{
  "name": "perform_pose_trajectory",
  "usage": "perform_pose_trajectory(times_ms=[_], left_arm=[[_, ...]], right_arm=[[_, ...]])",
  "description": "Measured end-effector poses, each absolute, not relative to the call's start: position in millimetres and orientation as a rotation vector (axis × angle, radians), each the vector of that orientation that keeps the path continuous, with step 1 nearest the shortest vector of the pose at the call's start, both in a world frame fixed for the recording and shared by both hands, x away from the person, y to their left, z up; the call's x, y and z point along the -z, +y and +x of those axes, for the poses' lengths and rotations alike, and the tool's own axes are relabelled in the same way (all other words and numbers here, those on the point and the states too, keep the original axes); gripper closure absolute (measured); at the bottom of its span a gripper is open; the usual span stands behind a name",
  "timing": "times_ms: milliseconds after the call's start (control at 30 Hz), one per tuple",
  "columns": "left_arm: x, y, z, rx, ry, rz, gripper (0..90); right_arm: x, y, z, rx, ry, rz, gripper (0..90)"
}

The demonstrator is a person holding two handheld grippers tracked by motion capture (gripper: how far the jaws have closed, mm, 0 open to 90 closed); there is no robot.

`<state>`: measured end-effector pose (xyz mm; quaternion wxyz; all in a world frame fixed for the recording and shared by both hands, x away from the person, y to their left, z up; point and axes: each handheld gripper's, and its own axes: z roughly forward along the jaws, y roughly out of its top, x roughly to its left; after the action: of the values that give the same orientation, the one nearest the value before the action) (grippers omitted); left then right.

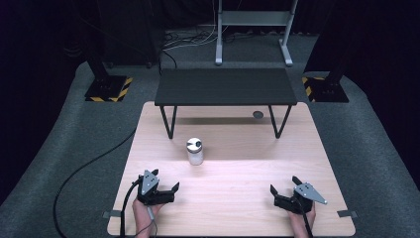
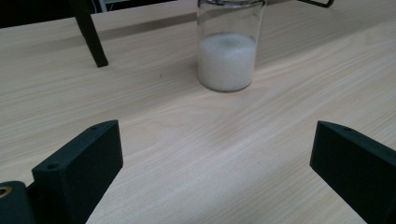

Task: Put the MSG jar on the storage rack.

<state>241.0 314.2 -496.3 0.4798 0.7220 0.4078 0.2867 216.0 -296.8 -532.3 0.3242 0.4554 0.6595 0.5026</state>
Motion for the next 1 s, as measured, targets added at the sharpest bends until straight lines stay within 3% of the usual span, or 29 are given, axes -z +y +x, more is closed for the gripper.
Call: perform_pose_trajectory(times_ms=[467,1000], left_arm=[[492,298,261,-0.667,0.948,1.779,1.8],[478,263,327,-0.631,0.908,1.808,2.3]], right_arm=[[534,-297,214,-1.324,1.726,1.177,2.5],[534,-298,215,-1.324,1.73,1.169,2.4]])
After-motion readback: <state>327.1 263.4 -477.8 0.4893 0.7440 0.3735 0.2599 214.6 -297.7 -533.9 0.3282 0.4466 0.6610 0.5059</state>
